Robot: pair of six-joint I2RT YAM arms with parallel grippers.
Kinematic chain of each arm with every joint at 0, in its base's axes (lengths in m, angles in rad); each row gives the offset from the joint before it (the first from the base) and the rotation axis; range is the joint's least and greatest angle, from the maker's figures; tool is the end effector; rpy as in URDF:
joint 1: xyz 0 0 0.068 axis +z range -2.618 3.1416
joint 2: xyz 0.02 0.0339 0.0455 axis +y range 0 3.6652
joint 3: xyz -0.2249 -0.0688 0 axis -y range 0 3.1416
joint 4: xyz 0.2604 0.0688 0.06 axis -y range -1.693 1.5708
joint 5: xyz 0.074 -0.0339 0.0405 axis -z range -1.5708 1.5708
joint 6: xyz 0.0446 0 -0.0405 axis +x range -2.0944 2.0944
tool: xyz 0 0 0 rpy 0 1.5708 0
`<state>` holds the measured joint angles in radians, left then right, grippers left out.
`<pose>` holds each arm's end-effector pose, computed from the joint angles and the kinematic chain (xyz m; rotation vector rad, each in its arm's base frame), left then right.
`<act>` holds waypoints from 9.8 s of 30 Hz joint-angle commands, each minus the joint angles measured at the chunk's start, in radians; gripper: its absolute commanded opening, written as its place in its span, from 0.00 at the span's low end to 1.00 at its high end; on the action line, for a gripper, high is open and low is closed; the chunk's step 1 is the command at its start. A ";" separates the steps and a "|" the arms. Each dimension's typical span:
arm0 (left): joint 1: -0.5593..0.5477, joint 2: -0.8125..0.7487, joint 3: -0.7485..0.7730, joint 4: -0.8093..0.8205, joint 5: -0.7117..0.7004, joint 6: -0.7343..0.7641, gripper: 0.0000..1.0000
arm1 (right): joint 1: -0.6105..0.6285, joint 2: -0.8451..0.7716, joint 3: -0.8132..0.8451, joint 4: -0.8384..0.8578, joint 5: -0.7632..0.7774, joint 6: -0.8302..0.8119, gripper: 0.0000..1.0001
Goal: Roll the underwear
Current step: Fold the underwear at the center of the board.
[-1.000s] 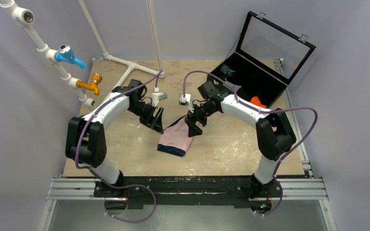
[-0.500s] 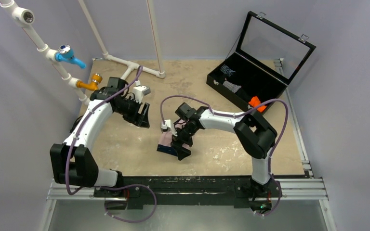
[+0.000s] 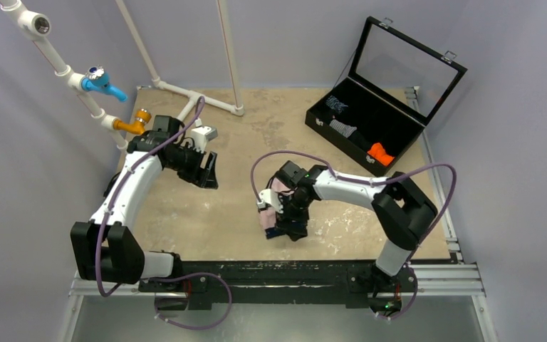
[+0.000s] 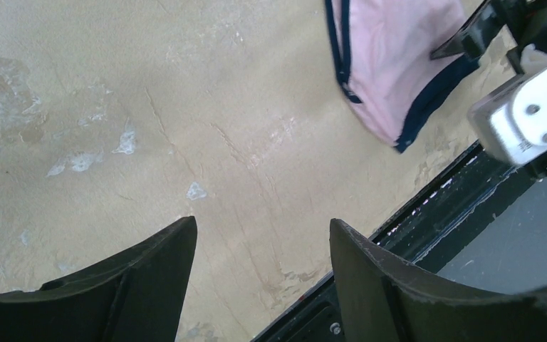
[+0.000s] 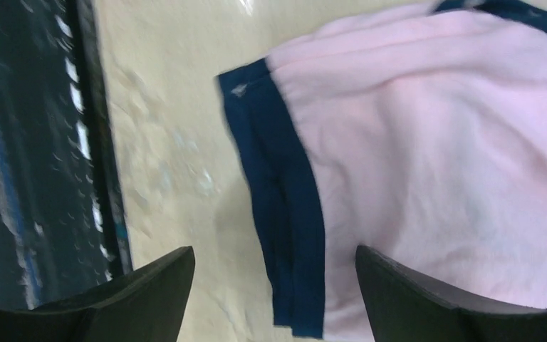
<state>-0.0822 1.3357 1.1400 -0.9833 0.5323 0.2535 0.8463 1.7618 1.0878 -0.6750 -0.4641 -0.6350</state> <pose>0.2748 -0.0454 0.2365 0.5802 2.5716 -0.6703 0.2029 0.2593 0.1076 -2.0047 2.0800 0.7125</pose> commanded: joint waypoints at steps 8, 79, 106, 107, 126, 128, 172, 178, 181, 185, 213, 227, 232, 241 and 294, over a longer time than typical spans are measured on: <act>0.010 -0.036 -0.012 0.023 -0.001 -0.008 0.68 | -0.269 -0.217 -0.039 -0.171 0.351 -0.127 0.85; 0.150 -0.140 -0.056 0.050 0.065 -0.031 0.95 | -0.003 -0.237 -0.215 0.236 0.395 0.016 0.75; 0.150 -0.122 -0.051 0.029 0.050 0.016 0.92 | 0.020 -0.164 -0.222 0.208 0.383 0.066 0.18; 0.150 -0.122 -0.052 0.029 0.051 0.026 0.92 | 0.020 -0.164 -0.208 0.189 0.369 0.066 0.13; -0.136 -0.425 -0.344 0.320 0.118 0.253 0.90 | -0.158 0.103 0.377 -0.451 -0.169 -0.104 0.00; -0.170 -0.419 -0.352 0.348 0.112 0.247 0.90 | -0.174 0.140 0.415 -0.481 -0.195 -0.118 0.00; -0.877 0.146 -0.286 0.868 -0.507 0.193 0.45 | -0.227 0.305 0.575 -0.637 -0.305 -0.164 0.00; -0.877 0.129 -0.283 0.802 -0.458 0.187 0.04 | -0.233 0.279 0.548 -0.597 -0.276 -0.134 0.10; -0.875 0.130 -0.263 0.750 -0.418 0.178 0.00 | -0.244 0.254 0.527 -0.565 -0.266 -0.110 0.30; -0.867 0.157 -0.228 0.686 -0.358 0.159 0.00 | -0.273 0.202 0.484 -0.510 -0.264 -0.078 0.60; -0.579 0.368 -0.032 0.467 0.097 0.002 0.00 | -0.431 -0.117 0.136 -0.210 -0.502 -0.036 0.79; -0.555 0.439 -0.011 0.453 0.093 -0.040 0.00 | -0.606 -0.218 0.054 -0.222 -0.450 -0.009 0.78; -0.554 0.479 0.001 0.453 0.110 -0.055 0.00 | -0.693 -0.247 0.046 -0.272 -0.467 -0.063 0.78; -0.555 0.479 -0.006 0.467 0.090 -0.056 0.00 | -0.721 -0.244 0.029 -0.166 -0.367 0.040 0.77; -0.541 0.794 0.428 0.007 0.319 0.023 0.01 | -0.540 -0.269 -0.186 0.198 -0.441 0.155 0.75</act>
<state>-0.6350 2.1159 1.5097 -0.9428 0.8055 0.2722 0.2890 1.4860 0.9131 -0.5117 -0.9054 -0.4938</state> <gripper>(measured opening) 0.030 0.750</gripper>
